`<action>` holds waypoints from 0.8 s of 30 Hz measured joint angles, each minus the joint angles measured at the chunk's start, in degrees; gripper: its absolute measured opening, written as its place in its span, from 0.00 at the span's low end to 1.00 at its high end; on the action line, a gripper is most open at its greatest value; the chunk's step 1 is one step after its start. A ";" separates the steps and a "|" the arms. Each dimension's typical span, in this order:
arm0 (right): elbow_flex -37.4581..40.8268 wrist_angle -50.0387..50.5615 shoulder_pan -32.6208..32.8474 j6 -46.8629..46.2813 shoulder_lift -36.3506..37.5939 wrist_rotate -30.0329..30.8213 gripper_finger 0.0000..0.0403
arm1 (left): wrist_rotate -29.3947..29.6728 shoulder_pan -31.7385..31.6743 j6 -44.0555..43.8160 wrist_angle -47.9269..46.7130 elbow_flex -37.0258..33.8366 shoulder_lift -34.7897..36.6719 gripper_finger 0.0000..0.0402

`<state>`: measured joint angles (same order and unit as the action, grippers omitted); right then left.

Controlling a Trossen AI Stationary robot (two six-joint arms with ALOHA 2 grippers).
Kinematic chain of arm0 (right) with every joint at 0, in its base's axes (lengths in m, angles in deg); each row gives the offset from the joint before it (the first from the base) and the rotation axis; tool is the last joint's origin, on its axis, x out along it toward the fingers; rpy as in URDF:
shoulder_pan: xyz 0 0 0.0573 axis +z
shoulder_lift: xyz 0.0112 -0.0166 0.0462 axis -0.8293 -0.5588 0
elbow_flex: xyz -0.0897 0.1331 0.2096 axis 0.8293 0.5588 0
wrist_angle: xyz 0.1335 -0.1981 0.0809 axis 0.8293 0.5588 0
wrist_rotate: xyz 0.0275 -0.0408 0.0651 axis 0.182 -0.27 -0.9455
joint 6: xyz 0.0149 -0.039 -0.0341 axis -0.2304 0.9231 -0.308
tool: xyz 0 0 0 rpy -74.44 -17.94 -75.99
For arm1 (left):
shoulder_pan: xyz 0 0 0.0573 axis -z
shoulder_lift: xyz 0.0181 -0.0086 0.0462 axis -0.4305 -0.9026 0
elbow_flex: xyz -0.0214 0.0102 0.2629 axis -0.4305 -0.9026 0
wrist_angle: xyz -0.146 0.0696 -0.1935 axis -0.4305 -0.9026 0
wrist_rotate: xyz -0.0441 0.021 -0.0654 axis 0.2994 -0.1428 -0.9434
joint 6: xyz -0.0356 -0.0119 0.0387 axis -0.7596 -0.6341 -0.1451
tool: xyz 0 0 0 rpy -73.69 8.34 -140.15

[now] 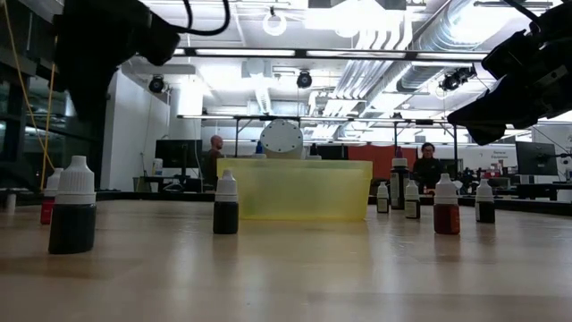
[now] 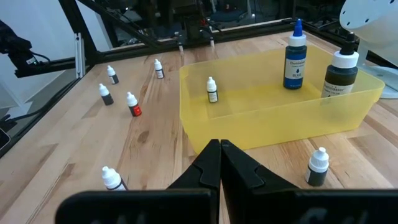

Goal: Pick & Place food coloring
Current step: Put the small red food coloring bottle in the yellow transparent bin

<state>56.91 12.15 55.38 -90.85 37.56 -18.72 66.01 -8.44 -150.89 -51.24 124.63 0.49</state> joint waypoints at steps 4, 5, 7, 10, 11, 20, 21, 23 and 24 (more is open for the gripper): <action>0.00 0.00 0.00 0.00 0.00 0.00 0.00 | 0.05 2.76 -6.57 1.52 -1.33 -0.51 0.37; 0.00 0.00 0.00 0.00 0.00 0.00 0.00 | 0.07 3.32 -7.92 1.77 -1.38 -1.04 0.37; 0.00 0.00 0.00 0.00 0.00 0.00 0.00 | 0.08 4.31 -10.11 2.33 -1.47 -2.02 0.37; 0.00 0.00 0.00 0.00 0.00 0.00 0.00 | -0.14 4.92 -12.39 3.91 -1.47 -3.32 0.37; 0.00 0.00 0.00 0.00 0.00 0.00 0.00 | -0.42 5.11 -12.96 4.65 -1.47 -3.91 0.37; 0.00 0.00 0.00 0.00 0.00 0.00 0.00 | -1.80 5.50 -14.67 7.90 -1.44 -8.28 0.37; 0.00 0.00 0.00 0.00 0.00 0.00 0.00 | -1.79 5.49 -14.69 7.90 -1.44 -8.66 0.37; 0.00 0.00 0.00 0.00 0.00 0.00 0.00 | -1.67 5.49 -14.69 7.80 -1.44 -9.33 0.37; 0.00 0.00 0.00 0.00 0.00 0.00 0.00 | -1.65 5.49 -14.72 7.77 -1.44 -9.67 0.37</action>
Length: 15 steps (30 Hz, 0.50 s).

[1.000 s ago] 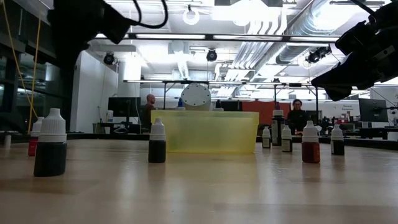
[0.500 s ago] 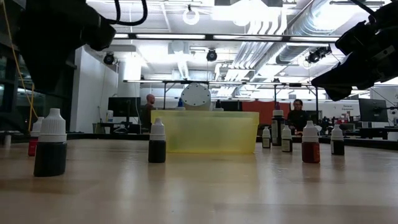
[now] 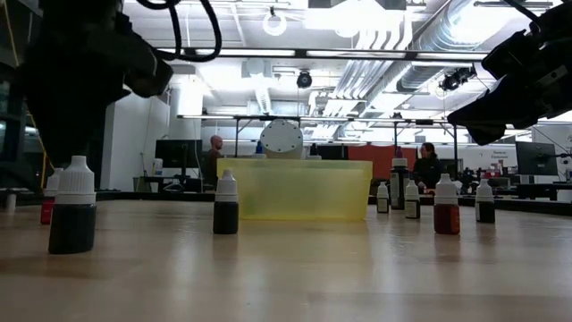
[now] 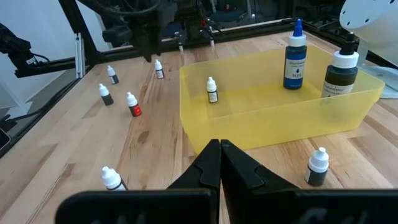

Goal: Pick & Place food coloring
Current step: Put the small red food coloring bottle in the yellow transparent bin

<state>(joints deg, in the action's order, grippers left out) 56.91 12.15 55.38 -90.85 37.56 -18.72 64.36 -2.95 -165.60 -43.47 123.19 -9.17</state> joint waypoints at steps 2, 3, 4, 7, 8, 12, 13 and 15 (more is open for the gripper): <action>0.00 0.00 0.00 0.00 0.00 0.00 0.00 | -0.02 0.00 -0.17 0.00 0.00 -0.68 0.37; 0.00 0.00 0.00 0.00 0.00 0.00 0.00 | -0.14 0.00 -0.17 0.04 0.00 -1.06 0.37; 0.00 0.00 0.00 0.00 0.00 0.00 0.00 | -0.20 0.00 -0.13 0.06 0.00 -1.41 0.37; 0.00 0.00 0.00 0.00 0.00 0.00 0.00 | 0.09 0.00 -0.10 0.00 0.00 -1.94 0.37; 0.00 0.00 0.00 0.00 0.00 0.00 0.00 | 0.36 0.00 -0.10 -0.10 0.00 -1.94 0.37; 0.00 0.00 0.00 0.00 -0.02 0.00 0.00 | 1.63 0.00 0.00 -0.37 0.00 -1.94 0.37; 0.00 0.00 0.00 0.00 -0.02 0.00 0.00 | 1.73 0.00 0.00 -0.89 0.00 -1.94 0.37; 0.00 0.00 0.00 0.00 -0.02 0.00 0.00 | 1.66 0.00 0.00 -0.80 -0.75 -1.92 0.37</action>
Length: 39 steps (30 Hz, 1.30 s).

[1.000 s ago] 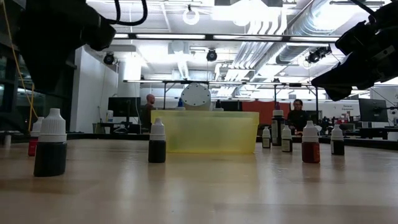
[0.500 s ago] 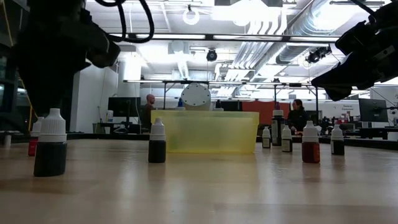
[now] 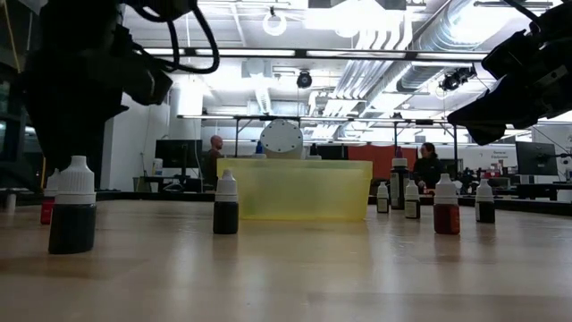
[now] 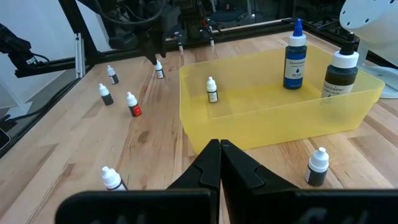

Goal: Pick & Place food coloring
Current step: Put the small red food coloring bottle in the yellow transparent bin

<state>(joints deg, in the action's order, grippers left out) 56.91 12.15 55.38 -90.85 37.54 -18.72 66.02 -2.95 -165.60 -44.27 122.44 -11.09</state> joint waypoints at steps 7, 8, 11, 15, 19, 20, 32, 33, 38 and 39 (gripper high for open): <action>0.00 0.00 0.00 0.00 0.00 0.00 0.00 | -2.93 0.00 0.48 4.89 -3.05 0.00 0.37; 0.00 0.00 0.00 0.00 0.00 0.00 0.00 | -2.97 0.00 0.63 5.08 -3.06 0.00 0.37; 0.00 0.00 0.00 0.00 0.00 0.00 0.00 | -3.00 -0.01 1.77 5.56 -3.06 0.00 0.37; 0.00 0.00 0.00 0.00 0.00 0.00 0.00 | -2.94 -0.04 2.72 5.64 -3.08 0.00 0.37; 0.00 0.00 0.00 0.00 -0.02 0.00 0.00 | -2.93 -0.04 3.08 5.63 -3.08 0.00 0.37; 0.00 0.00 0.00 0.00 0.00 0.00 0.00 | -2.93 -0.04 3.08 5.63 -3.08 0.00 0.37; 0.00 0.00 0.00 0.00 -0.01 0.00 0.00 | -2.47 -0.04 3.69 5.61 -3.08 0.00 0.21; 0.00 0.00 0.00 0.00 -0.01 0.00 0.00 | -2.47 -0.04 3.69 5.61 -3.08 0.00 0.19; 0.00 0.00 0.00 0.00 -0.02 0.00 0.00 | -2.47 -0.04 4.36 5.74 -3.08 0.04 0.13; 0.00 0.00 0.00 0.00 0.00 0.00 0.00 | -2.47 -0.04 4.58 5.76 -3.08 0.04 0.13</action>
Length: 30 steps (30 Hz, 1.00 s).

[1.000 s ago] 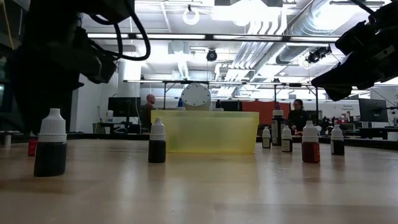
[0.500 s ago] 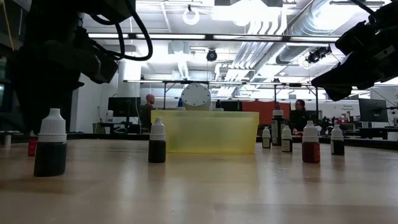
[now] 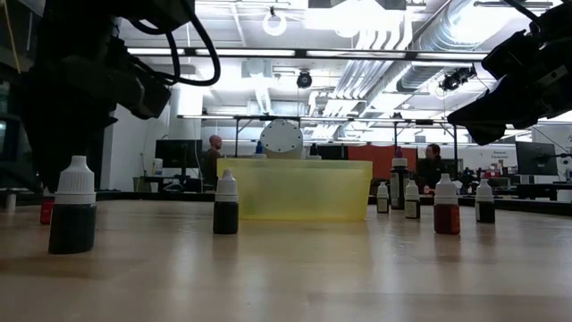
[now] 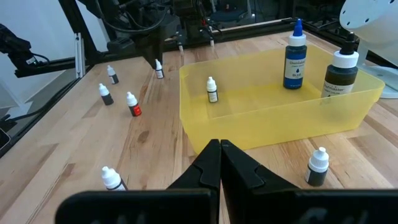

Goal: Pick & Place food coloring
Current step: Put the small red food coloring bottle in the yellow transparent bin

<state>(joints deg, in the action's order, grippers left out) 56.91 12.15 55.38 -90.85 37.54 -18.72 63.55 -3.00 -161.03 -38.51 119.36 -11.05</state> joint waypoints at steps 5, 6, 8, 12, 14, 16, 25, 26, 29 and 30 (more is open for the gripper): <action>0.00 0.00 0.00 0.00 0.00 0.00 0.00 | -0.21 0.00 0.81 -0.06 0.62 0.13 0.12; 0.00 0.00 0.00 0.00 0.00 0.00 0.00 | -0.28 -0.02 1.41 -0.06 0.86 0.48 0.12; 0.00 0.00 0.00 0.00 0.00 0.00 0.00 | -0.46 -0.08 1.86 -0.56 2.04 0.76 0.12; 0.00 0.00 0.00 0.00 0.01 0.02 0.00 | -0.47 -1.05 3.28 -2.68 4.91 1.58 0.12; 0.00 0.00 0.00 0.00 -0.02 0.00 0.00 | -0.45 -1.78 4.71 -3.35 7.00 1.72 0.12; 0.00 0.00 0.00 0.00 0.04 0.00 0.00 | -0.42 -2.83 6.37 -5.94 9.37 1.96 0.12; 0.00 0.00 0.00 0.00 0.02 0.02 0.00 | 2.14 -7.72 15.73 -11.01 20.72 1.97 0.11; 0.00 0.00 0.00 0.00 0.02 0.00 0.00 | 2.14 -8.30 16.70 -10.78 21.63 1.95 0.11; 0.00 0.00 0.00 0.00 0.02 0.00 0.00 | 1.96 -10.08 19.51 -11.01 24.12 1.24 0.11; 0.00 0.00 0.00 0.00 0.02 0.00 0.00 | 1.40 -10.75 20.67 -11.30 24.93 0.78 0.11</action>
<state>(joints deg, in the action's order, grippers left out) 56.91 12.15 55.38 -90.85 37.56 -18.72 64.95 -13.74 -140.36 -49.82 144.29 -10.27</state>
